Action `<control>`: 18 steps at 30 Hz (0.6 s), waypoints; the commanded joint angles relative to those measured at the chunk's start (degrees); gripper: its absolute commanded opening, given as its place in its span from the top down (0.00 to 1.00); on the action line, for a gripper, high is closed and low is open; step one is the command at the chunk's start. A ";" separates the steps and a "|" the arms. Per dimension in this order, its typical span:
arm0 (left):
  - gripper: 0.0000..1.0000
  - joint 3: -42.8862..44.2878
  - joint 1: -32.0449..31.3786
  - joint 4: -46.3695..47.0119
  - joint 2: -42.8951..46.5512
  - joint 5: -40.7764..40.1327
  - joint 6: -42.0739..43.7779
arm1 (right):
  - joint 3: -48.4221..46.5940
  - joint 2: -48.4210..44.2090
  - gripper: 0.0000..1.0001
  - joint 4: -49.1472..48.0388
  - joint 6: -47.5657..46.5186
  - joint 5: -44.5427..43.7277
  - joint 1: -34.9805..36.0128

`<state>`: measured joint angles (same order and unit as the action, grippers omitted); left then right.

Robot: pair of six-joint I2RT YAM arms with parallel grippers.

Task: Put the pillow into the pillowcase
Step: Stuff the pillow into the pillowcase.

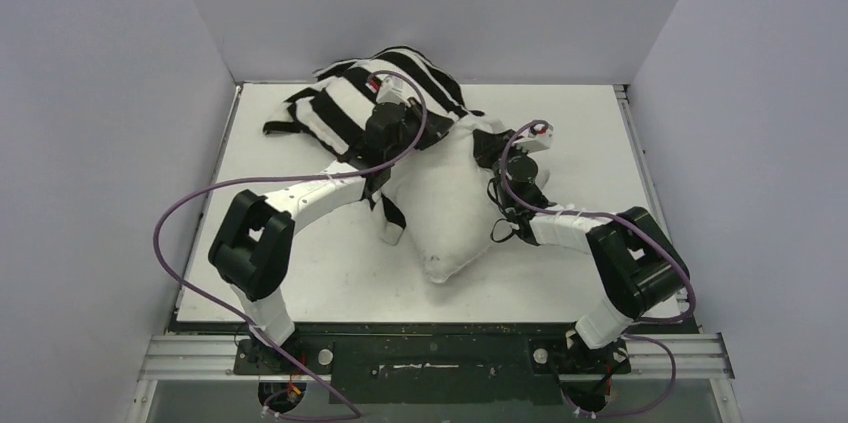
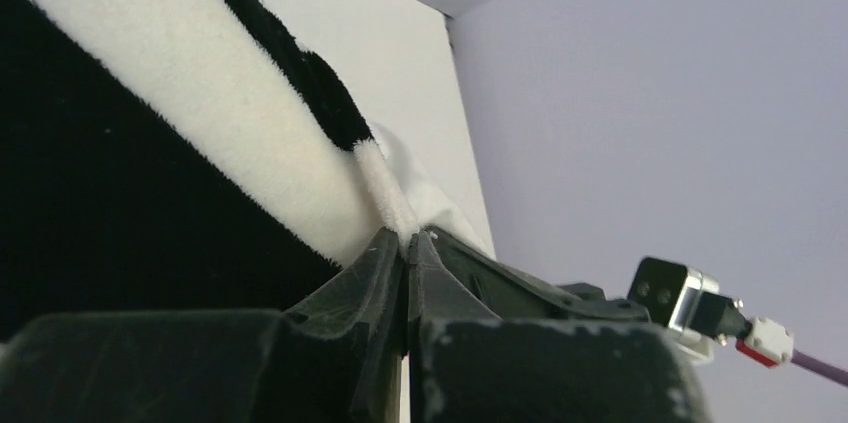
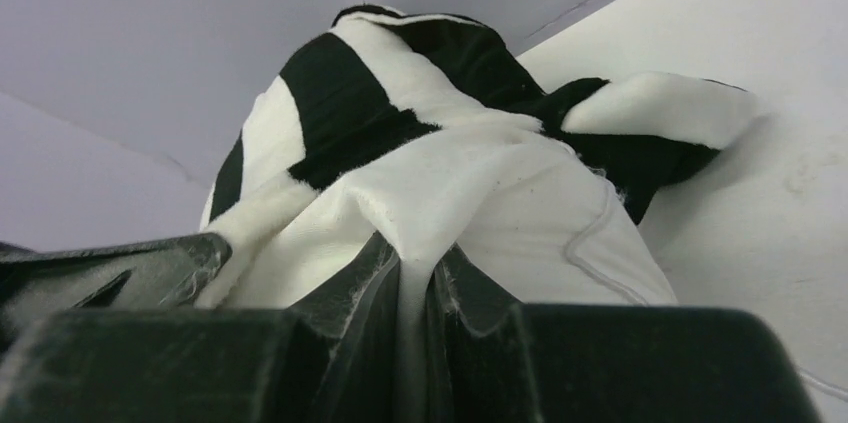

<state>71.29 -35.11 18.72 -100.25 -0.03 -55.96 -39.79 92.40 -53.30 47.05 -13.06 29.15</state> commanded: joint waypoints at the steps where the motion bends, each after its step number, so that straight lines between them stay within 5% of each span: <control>1: 1.00 3.47 -9.82 9.16 -1.27 10.41 -5.41 | -2.43 0.31 1.00 -1.00 -1.94 -5.01 -1.62; 6: 1.00 -0.84 -7.26 9.68 -1.87 13.84 -5.93 | -2.58 4.75 0.97 -1.76 -2.27 -3.69 -3.09; 8: 0.96 -0.39 -3.97 8.17 -2.73 17.25 -4.86 | -2.50 4.34 0.83 -1.05 -4.36 -0.78 -3.57; 13: 0.64 1.72 4.60 -2.48 0.36 21.14 2.92 | -4.93 -2.93 0.47 13.10 -13.47 6.94 -4.24; 18: 0.47 1.66 12.29 -12.44 8.01 20.08 10.40 | -8.96 -10.04 0.25 26.51 -25.94 16.75 -4.07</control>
<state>70.24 -27.75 14.02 -101.06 18.09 -53.39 -43.57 88.44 -38.83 33.04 -6.35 24.73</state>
